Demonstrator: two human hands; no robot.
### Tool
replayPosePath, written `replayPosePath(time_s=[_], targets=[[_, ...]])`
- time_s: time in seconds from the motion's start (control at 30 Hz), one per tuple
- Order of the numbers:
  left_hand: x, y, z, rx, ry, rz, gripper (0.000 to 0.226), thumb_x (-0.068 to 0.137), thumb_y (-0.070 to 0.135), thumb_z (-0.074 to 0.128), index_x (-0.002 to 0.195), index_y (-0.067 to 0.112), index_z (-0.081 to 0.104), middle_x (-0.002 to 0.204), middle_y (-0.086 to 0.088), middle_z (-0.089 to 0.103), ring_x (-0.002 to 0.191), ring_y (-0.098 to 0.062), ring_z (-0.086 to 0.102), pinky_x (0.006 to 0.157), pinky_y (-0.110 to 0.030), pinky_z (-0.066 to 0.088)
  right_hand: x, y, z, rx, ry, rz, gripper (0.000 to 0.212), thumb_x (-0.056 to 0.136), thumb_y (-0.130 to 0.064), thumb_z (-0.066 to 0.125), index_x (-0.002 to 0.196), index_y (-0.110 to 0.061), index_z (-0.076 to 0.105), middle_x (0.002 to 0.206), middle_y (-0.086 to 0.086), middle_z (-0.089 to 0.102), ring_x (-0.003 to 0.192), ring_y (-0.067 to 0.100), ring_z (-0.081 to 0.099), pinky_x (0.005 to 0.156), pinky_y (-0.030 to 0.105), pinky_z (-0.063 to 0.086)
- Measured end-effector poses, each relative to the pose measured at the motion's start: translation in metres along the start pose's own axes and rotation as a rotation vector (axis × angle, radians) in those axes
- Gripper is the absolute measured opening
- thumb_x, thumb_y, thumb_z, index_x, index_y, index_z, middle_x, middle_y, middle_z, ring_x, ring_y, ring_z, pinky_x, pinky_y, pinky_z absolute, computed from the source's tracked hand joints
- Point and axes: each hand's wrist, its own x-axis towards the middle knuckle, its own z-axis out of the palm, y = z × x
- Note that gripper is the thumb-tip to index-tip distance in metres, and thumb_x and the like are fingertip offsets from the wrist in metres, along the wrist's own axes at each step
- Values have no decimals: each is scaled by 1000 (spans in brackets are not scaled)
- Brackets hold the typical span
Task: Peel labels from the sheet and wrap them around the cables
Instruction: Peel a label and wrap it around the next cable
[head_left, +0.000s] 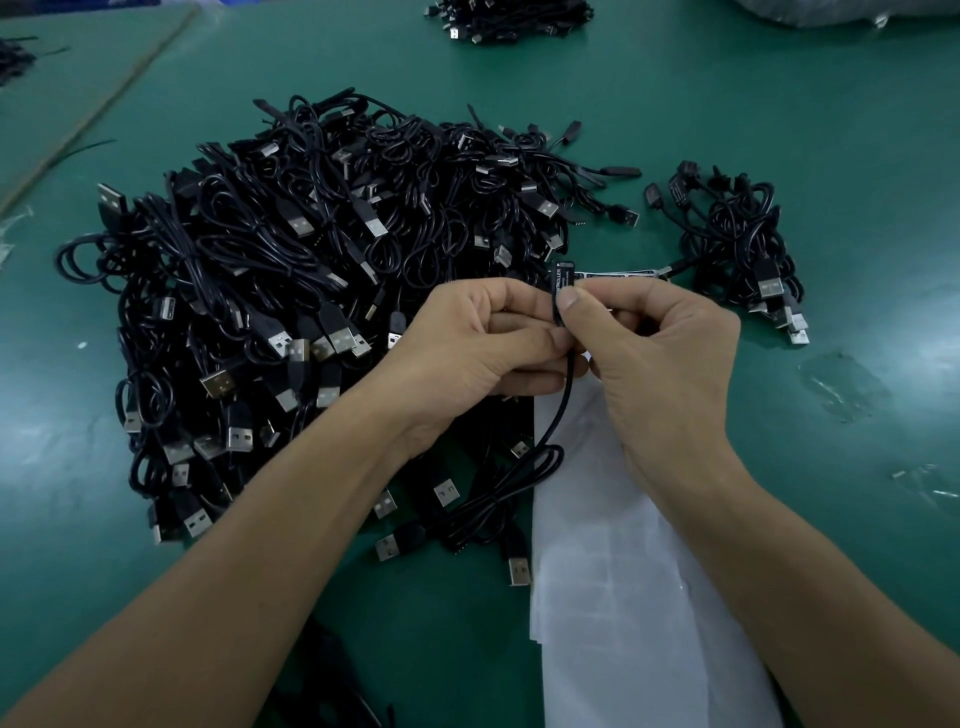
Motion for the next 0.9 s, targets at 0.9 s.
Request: replayPosePath(time_s=[0.9], targets=[[-1, 1, 1, 28, -16, 10, 16, 75, 10, 77, 89, 12, 70, 86, -9, 77, 83, -22, 76, 64, -23, 59, 7, 1, -9, 89, -143, 49, 16, 85, -10, 78, 99, -17, 75, 63, 0, 46, 55, 6, 45, 53, 15, 44]])
